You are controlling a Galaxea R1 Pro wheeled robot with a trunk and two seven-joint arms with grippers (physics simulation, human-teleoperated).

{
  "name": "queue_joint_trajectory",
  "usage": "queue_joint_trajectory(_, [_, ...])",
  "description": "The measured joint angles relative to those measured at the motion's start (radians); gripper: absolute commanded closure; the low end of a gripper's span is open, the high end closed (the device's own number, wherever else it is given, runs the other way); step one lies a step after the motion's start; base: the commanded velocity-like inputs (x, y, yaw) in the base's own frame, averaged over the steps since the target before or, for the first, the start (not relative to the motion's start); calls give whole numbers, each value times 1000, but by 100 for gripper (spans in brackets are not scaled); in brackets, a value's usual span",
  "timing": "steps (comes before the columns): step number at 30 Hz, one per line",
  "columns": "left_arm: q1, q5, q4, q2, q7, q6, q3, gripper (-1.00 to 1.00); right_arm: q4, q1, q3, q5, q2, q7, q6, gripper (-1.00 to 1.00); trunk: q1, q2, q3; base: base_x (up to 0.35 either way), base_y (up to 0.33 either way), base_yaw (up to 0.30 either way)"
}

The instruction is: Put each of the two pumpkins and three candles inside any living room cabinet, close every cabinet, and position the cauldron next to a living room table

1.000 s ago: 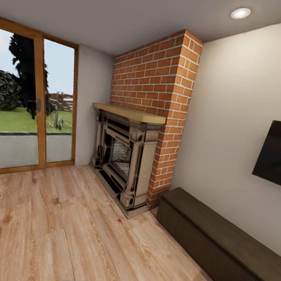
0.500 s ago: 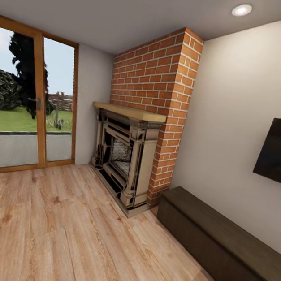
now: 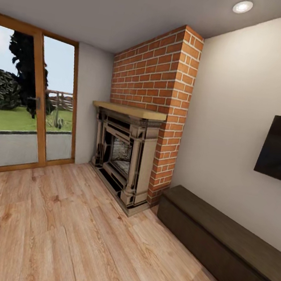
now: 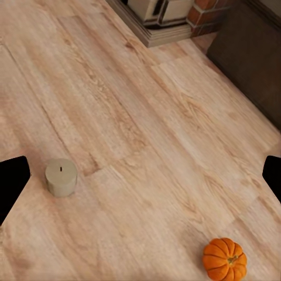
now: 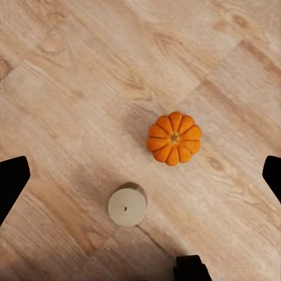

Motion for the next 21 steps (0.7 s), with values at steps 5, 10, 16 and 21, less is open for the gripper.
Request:
queue_joint_trajectory(5, [0, 2, 13, 2, 1, -6, 1, -100, 0, 1, 0, 0, 1, 0, 0, -100, 19, -35, -16, 0, 0, 0])
queue_joint_trajectory(10, [0, 2, 20, 3, 1, -12, 1, -100, 0, 1, 0, 0, 1, 0, -1, -100, 38, -70, -31, 0, 0, 0])
queue_joint_trajectory(16, [0, 2, 21, 3, 1, -15, 1, -100, 0, 2, 0, -1, 2, -1, -2, -100, 61, -112, -50, 0, 0, 0])
queue_joint_trajectory(21, [0, 2, 21, 3, 1, -15, 1, -100, 0, 2, 0, -1, 5, -1, -3, -100, 81, -147, -66, 0, 0, 0])
